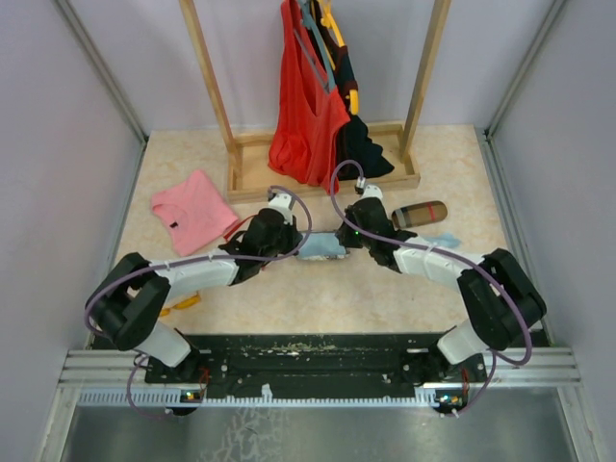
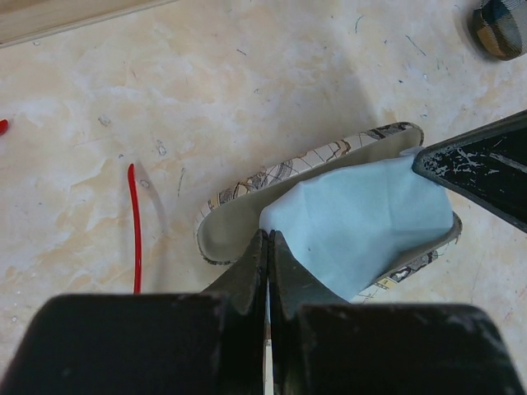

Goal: Organize the sunglasses
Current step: Place the glasses cleaning cloth in the sunglasses case.

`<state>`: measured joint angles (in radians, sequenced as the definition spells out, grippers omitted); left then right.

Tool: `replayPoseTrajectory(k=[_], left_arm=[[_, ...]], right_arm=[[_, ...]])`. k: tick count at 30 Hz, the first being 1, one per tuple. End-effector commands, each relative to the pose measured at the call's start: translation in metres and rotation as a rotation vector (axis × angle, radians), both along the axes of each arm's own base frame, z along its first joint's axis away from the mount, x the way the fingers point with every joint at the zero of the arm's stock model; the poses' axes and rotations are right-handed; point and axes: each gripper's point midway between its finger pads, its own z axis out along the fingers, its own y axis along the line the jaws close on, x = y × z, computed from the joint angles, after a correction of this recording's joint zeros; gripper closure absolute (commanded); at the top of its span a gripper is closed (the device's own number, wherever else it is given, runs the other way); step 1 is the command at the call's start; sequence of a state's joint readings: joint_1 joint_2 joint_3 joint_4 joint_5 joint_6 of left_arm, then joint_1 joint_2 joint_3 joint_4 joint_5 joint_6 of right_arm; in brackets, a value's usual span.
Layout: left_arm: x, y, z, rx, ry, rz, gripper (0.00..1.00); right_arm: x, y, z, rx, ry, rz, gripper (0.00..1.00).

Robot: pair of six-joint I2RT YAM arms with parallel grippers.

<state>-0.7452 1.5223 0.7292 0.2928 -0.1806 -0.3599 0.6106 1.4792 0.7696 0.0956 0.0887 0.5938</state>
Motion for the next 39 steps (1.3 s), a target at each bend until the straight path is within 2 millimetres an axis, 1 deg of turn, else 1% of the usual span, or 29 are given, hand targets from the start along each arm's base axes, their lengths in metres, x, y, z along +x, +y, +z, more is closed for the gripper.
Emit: replayPoseTrajectory(k=[1,14,32,39], left_arm=[[0.015,-0.011,0.014,-0.029,-0.049,-0.020,1.00],[0.015,-0.011,0.003,-0.024,-0.036,-0.031,1.00],[0.021,-0.002,-0.008,0.029,-0.053,-0.010,1.00],[0.024,0.000,-0.009,0.045,-0.062,-0.007,1.00]], right_arm=[[0.025,0.010,0.031,0.051,-0.100,0.008,1.00],[0.031,0.005,0.022,0.042,-0.089,0.002,1.00],[0.036,0.003,0.011,0.024,-0.075,-0.001,1.00],[0.038,0.003,0.008,0.021,-0.072,-0.004,1.00]])
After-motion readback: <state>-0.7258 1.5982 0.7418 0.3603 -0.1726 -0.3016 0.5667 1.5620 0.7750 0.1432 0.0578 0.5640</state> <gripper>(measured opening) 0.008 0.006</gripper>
